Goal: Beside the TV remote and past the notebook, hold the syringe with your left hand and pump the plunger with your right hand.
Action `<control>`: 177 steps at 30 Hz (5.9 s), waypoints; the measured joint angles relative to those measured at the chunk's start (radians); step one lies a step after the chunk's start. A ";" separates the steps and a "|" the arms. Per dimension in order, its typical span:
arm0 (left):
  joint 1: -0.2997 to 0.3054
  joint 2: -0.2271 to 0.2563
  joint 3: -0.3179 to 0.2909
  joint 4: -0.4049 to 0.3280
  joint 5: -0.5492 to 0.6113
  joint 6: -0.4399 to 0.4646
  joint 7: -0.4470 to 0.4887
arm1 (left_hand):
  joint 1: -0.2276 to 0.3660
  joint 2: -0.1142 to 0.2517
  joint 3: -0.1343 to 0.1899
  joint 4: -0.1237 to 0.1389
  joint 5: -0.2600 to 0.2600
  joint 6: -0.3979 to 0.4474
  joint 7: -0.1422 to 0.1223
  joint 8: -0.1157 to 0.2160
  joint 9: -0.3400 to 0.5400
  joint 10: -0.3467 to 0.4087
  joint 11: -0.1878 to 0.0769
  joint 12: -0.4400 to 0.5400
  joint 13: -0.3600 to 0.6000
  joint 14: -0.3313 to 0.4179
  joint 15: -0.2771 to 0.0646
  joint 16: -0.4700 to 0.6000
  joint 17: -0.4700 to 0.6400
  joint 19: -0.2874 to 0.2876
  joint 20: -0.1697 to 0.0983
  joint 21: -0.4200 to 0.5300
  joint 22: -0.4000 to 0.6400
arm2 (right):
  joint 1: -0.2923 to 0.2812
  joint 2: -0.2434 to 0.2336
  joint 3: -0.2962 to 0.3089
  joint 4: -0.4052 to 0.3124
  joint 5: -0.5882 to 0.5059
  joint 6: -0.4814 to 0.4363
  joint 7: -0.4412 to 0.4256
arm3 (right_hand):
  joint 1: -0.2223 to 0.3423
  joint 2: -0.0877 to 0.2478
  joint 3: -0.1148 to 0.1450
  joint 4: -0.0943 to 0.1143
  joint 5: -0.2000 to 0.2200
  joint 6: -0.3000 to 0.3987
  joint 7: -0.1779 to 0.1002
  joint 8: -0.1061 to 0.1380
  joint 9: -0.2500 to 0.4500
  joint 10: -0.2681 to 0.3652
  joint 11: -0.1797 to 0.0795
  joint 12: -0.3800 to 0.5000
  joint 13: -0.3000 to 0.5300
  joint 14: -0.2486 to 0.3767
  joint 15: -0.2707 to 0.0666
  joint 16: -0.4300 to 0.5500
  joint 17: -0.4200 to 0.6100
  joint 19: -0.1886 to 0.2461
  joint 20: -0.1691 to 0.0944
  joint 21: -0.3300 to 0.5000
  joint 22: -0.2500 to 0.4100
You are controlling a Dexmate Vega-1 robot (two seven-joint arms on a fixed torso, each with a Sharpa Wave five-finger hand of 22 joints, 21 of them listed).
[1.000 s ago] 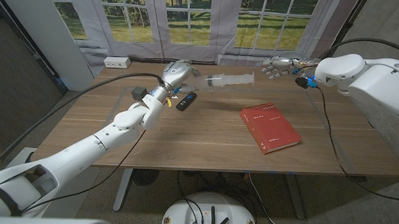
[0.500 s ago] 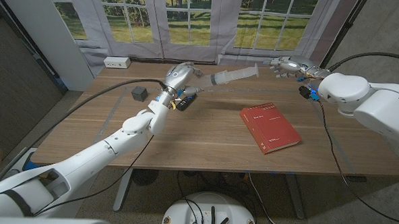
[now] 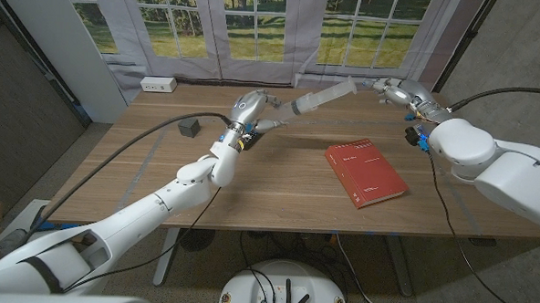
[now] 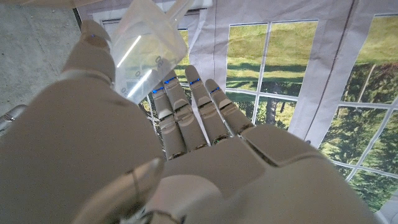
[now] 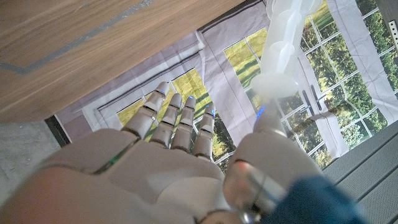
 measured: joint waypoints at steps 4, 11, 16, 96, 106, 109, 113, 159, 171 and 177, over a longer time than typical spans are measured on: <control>0.003 -0.022 0.005 0.017 -0.033 -0.012 0.004 | 0.000 0.000 0.000 0.000 0.000 0.000 0.000 0.000 0.000 0.000 0.000 0.000 0.000 0.000 0.000 0.000 0.000 0.000 0.000 0.000 0.000 | -0.035 0.018 0.006 -0.011 -0.039 0.017 -0.031 | -0.016 0.005 -0.001 0.001 0.000 -0.005 0.005 -0.007 0.000 -0.010 -0.002 -0.005 -0.001 -0.016 0.005 -0.008 -0.002 0.000 0.000 -0.001 0.000; 0.006 -0.059 0.013 0.049 -0.086 -0.032 0.011 | 0.000 0.000 0.000 0.000 0.004 0.000 0.000 0.000 0.000 0.002 0.002 0.000 0.000 0.000 0.000 0.000 0.000 0.000 0.000 0.000 0.005 | -0.096 0.056 0.016 -0.031 -0.117 0.045 -0.083 | -0.037 0.008 -0.007 0.007 0.000 -0.029 0.004 -0.013 -0.005 -0.036 -0.011 -0.011 -0.006 -0.029 0.003 -0.024 -0.010 -0.015 -0.015 -0.001 0.000; 0.007 -0.087 0.020 0.078 -0.123 -0.051 0.015 | 0.000 0.000 -0.001 0.001 0.004 0.009 0.009 0.000 0.000 0.005 0.005 0.000 0.000 0.000 0.000 0.000 0.000 0.000 0.000 0.000 0.005 | -0.142 0.085 0.023 -0.044 -0.186 0.066 -0.115 | -0.050 0.021 -0.011 0.011 0.000 -0.060 0.002 -0.020 -0.005 -0.061 -0.015 -0.019 -0.011 -0.046 0.000 -0.035 -0.014 -0.025 -0.025 -0.009 0.000; -0.072 -0.166 0.084 0.262 -0.200 -0.299 -0.028 | 0.000 0.000 -0.015 0.005 -0.004 0.009 0.009 -0.010 0.000 0.009 0.001 -0.019 0.005 -0.012 0.006 -0.009 0.000 -0.014 0.000 0.000 0.005 | -0.237 0.132 0.114 -0.116 -0.612 0.122 0.217 | -0.316 0.055 -0.051 0.092 0.012 -0.270 0.003 -0.012 -0.014 -0.217 -0.112 -0.014 -0.029 -0.271 0.014 -0.148 -0.056 -0.275 0.029 -0.022 0.000; -0.082 -0.169 0.088 0.276 -0.198 -0.307 -0.031 | 0.000 0.000 -0.016 0.006 0.000 0.009 0.009 -0.010 0.000 0.010 0.000 -0.019 0.004 -0.013 0.005 -0.009 0.000 -0.014 0.000 0.000 0.005 | -0.218 0.117 0.088 -0.118 -0.637 0.109 0.231 | -0.316 0.055 -0.051 0.093 0.012 -0.258 0.006 -0.004 -0.014 -0.207 -0.122 -0.014 -0.029 -0.271 0.014 -0.148 -0.060 -0.288 0.027 -0.021 0.000; -0.084 -0.170 0.089 0.281 -0.198 -0.309 -0.032 | 0.000 0.000 -0.017 0.005 0.000 0.009 0.009 -0.010 0.000 0.010 0.000 -0.019 0.004 -0.013 0.005 -0.009 0.000 -0.014 0.000 0.000 0.005 | -0.214 0.113 0.082 -0.119 -0.644 0.103 0.235 | -0.316 0.055 -0.046 0.088 0.012 -0.252 0.010 -0.004 -0.014 -0.204 -0.119 -0.013 -0.028 -0.271 0.014 -0.148 -0.060 -0.288 0.027 -0.021 0.000; -0.087 -0.172 0.090 0.285 -0.198 -0.310 -0.032 | 0.000 0.000 -0.018 0.004 0.000 0.014 0.014 -0.010 0.000 0.010 0.000 -0.019 0.004 -0.013 0.005 -0.009 0.000 -0.018 0.004 0.000 0.005 | -0.206 0.106 0.073 -0.121 -0.653 0.095 0.240 | -0.316 0.055 -0.046 0.088 0.012 -0.242 0.011 -0.004 -0.014 -0.197 -0.123 -0.011 -0.029 -0.271 0.014 -0.148 -0.065 -0.293 0.033 -0.017 0.000; -0.108 -0.185 0.104 0.319 -0.197 -0.323 -0.021 | 0.000 0.000 -0.019 0.003 0.004 0.024 0.024 -0.008 0.000 0.012 -0.002 -0.023 0.004 -0.013 0.005 -0.009 0.005 -0.020 0.005 0.000 0.002 | -0.115 0.033 -0.029 -0.120 -0.650 0.053 0.285 | -0.334 0.063 -0.042 0.084 0.012 -0.178 0.028 0.010 -0.011 -0.129 -0.120 -0.003 -0.023 -0.262 0.023 -0.135 -0.069 -0.300 0.040 -0.017 0.000; -0.112 -0.185 0.105 0.323 -0.194 -0.327 -0.018 | 0.000 0.000 -0.019 0.003 0.003 0.024 0.025 -0.010 0.001 0.012 -0.002 -0.025 0.005 -0.013 0.005 -0.009 0.005 -0.022 0.003 0.000 0.002 | -0.083 0.019 -0.076 -0.114 -0.642 0.038 0.278 | -0.338 0.067 -0.040 0.087 0.012 -0.178 0.028 0.010 -0.011 -0.128 -0.117 -0.003 -0.026 -0.262 0.023 -0.135 -0.069 -0.300 0.040 -0.009 0.002; -0.113 -0.183 0.106 0.323 -0.189 -0.326 -0.015 | 0.000 0.000 -0.020 0.003 0.003 0.024 0.025 -0.007 0.001 0.012 -0.002 -0.022 0.005 -0.013 0.005 -0.009 0.005 -0.021 0.003 0.000 0.002 | -0.069 0.009 -0.100 -0.117 -0.643 0.020 0.275 | -0.338 0.067 -0.034 0.081 0.012 -0.169 0.027 0.008 -0.011 -0.122 -0.112 -0.003 -0.026 -0.262 0.023 -0.135 -0.069 -0.300 0.040 -0.009 0.002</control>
